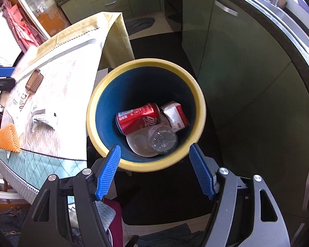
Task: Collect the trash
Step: 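Carry the cartoon box over the bin and open the left gripper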
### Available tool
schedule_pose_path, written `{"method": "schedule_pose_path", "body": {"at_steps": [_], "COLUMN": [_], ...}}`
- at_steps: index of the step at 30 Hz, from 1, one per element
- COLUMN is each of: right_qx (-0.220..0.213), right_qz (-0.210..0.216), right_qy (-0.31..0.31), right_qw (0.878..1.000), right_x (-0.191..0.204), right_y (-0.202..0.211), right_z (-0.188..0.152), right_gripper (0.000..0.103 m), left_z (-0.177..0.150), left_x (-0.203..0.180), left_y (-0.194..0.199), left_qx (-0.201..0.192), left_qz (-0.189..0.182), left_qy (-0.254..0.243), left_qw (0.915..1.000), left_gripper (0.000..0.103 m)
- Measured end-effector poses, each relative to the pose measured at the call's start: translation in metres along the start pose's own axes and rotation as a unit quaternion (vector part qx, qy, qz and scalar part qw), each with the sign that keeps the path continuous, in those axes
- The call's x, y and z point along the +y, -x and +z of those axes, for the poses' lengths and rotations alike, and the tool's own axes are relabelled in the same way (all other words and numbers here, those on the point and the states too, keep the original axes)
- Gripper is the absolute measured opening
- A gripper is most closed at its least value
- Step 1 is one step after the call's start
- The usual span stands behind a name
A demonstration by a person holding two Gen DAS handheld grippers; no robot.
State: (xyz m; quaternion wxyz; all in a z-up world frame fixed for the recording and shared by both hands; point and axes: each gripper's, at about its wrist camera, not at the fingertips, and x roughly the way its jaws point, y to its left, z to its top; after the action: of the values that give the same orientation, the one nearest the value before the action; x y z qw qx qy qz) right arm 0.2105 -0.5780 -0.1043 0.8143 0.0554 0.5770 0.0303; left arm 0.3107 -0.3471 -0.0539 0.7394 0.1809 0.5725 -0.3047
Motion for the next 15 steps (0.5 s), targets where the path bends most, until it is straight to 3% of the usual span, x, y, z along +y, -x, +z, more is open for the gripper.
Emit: {"method": "schedule_pose_path", "body": {"at_steps": [5, 10, 12, 15], "right_qx": [-0.003, -0.004, -0.003, -0.004], "right_qz": [-0.008, -0.016, -0.017, -0.019], "right_qy": [-0.021, -0.038, -0.042, -0.040], "right_qw": [1.000, 0.999, 0.999, 0.999], "right_x": [-0.025, -0.047, -0.053, -0.053], "right_y": [0.011, 0.022, 0.026, 0.030], "right_z": [-0.025, -0.048, -0.053, -0.055], "right_gripper": [0.069, 0.069, 0.069, 0.069], "left_z": [0.039, 0.067, 0.070, 0.065], "left_x": [-0.067, -0.092, -0.095, -0.091], "left_y": [-0.063, -0.125, -0.138, -0.127], "left_qx": [0.033, 0.065, 0.077, 0.071], "left_qz": [-0.003, 0.022, 0.024, 0.016], "left_qy": [-0.033, -0.030, -0.026, -0.020], "left_qw": [0.9989, 0.9972, 0.9964, 0.9971], "left_gripper": [0.058, 0.060, 0.060, 0.060]}}
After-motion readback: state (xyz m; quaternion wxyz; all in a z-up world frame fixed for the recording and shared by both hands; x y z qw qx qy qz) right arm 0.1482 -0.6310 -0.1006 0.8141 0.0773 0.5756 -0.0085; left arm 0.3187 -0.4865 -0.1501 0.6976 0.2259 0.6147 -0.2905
